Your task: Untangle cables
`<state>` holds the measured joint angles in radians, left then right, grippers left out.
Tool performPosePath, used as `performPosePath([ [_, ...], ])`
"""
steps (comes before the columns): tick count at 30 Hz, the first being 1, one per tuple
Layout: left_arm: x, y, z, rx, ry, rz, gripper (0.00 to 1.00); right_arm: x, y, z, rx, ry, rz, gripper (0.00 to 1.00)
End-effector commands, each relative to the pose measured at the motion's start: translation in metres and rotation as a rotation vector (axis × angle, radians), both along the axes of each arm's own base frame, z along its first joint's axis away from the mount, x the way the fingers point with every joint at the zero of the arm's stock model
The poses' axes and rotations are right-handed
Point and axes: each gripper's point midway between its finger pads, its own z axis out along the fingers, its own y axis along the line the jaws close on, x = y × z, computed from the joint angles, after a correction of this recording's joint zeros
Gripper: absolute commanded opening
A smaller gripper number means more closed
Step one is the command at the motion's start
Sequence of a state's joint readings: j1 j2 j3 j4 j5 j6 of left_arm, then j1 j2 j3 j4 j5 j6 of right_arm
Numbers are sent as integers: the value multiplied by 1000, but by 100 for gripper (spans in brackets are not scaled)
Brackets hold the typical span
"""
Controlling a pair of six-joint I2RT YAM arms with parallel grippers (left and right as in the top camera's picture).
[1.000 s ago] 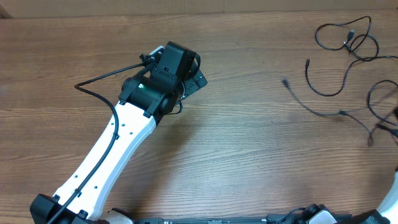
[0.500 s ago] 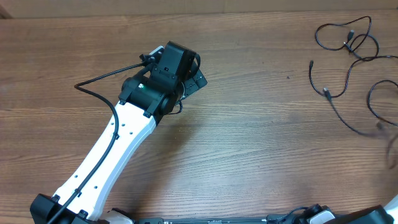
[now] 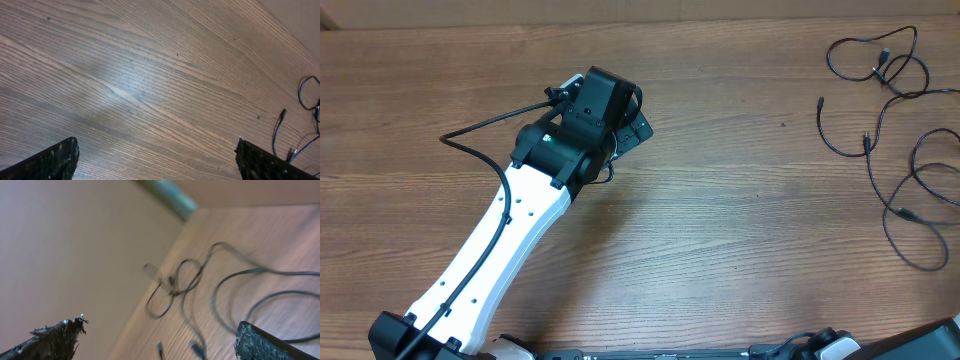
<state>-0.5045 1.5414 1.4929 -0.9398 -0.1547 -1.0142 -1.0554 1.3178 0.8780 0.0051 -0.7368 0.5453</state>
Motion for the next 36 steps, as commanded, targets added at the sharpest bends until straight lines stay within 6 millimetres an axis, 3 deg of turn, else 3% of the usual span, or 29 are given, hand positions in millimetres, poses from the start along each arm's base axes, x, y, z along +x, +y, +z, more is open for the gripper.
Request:
performPosePath([
  [1,2,0,6,12,-23,-1,100,20,41,2,-109,3,221,100],
  [6,2,0,6,12,-23,-1,100,51,93,-17,-242,89,399,100],
  [12,2,0,6,12,-23,-1,99,75,143,-64,-365,364,420,100],
  [15,2,0,6,12,-22,-1,100,82,167,-73,-401,421,446,100],
  [21,3,0,6,13,-22,-1,100,94,234,-79,-443,420,608,100],
  [24,3,0,6,13,-22,-1,100,92,246,-83,-442,432,640,100],
  [36,3,0,6,13,-21,-1,100,92,246,-83,-443,431,640,100],
])
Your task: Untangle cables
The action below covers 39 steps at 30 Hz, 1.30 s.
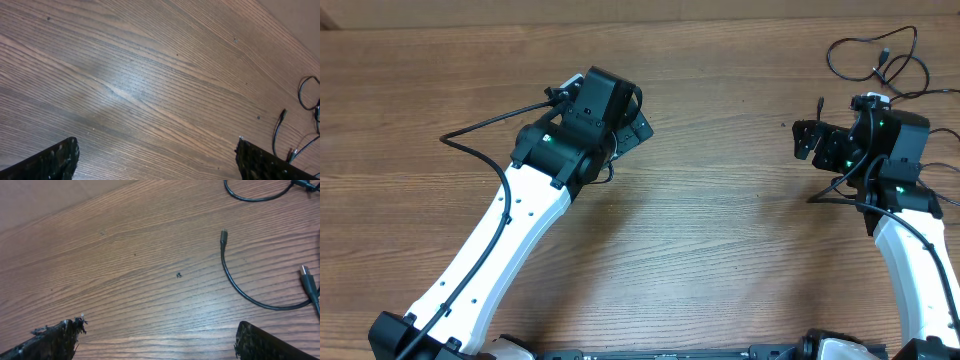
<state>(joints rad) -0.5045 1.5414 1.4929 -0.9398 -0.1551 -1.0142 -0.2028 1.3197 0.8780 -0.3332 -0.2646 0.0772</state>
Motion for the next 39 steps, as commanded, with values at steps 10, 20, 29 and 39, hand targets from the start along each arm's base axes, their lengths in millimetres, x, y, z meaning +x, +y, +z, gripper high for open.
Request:
performPosePath([
  [10,-1,1,3,24,-6,-5,100,2,-2,1,-13,-5,-2,100],
  [20,-17,23,-6,196,48,-88,100,2,-2,1,-13,-5,-2,100],
  [29,3,-6,76,351,-388,-571,100,2,-2,1,-13,-5,-2,100],
  [39,-63,-15,171,409,-1291,-713,100,2,-2,1,-13,-5,-2,100],
])
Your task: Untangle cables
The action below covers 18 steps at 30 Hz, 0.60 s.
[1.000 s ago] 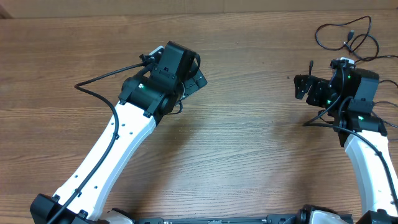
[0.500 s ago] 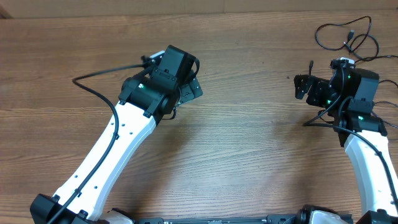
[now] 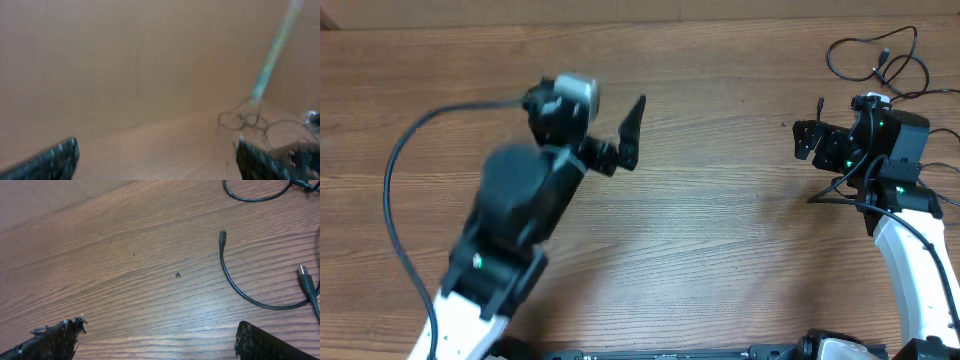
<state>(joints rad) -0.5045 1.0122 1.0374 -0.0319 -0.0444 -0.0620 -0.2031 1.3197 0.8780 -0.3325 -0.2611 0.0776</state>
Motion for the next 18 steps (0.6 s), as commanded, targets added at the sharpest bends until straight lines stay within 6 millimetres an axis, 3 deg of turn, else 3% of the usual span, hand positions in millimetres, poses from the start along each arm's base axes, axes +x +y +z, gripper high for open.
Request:
performPosePath([
  [1,-41,-5,-3,81,-278,-121,100,2,-1,1,-11,-5,1,100],
  [3,-61,13,0,19,-425,-91,99,2,-1,1,-11,-5,1,100],
  [6,-82,39,-23,8,-497,-57,99,2,-1,1,-11,-5,1,100],
  [12,-95,76,-69,2,-446,24,100,2,-1,1,-11,-5,1,100],
  [18,-99,103,-99,-48,-406,112,100,2,-1,1,-11,-5,1,100],
])
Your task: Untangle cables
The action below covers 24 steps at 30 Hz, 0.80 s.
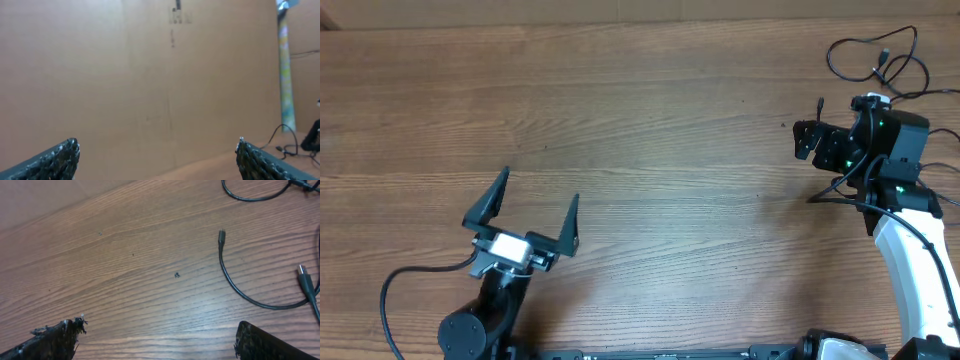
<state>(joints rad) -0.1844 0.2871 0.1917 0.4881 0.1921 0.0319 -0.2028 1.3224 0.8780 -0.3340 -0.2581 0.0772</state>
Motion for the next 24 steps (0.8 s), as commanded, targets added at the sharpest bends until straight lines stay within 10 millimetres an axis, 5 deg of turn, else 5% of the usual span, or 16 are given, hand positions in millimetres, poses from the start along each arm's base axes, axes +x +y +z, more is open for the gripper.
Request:
performPosePath([
  [1,-3,11,-22,-57,24,14,100,2,-1,2,-10,-9,3,100],
  [9,3,21,-77,-39,139,66,100,2,-1,3,-10,-9,3,100],
  [17,12,38,-161,-4,480,181,100,2,-1,3,-10,-9,3,100],
  [24,12,39,-160,-23,479,178,100,2,-1,3,-10,-9,3,100],
])
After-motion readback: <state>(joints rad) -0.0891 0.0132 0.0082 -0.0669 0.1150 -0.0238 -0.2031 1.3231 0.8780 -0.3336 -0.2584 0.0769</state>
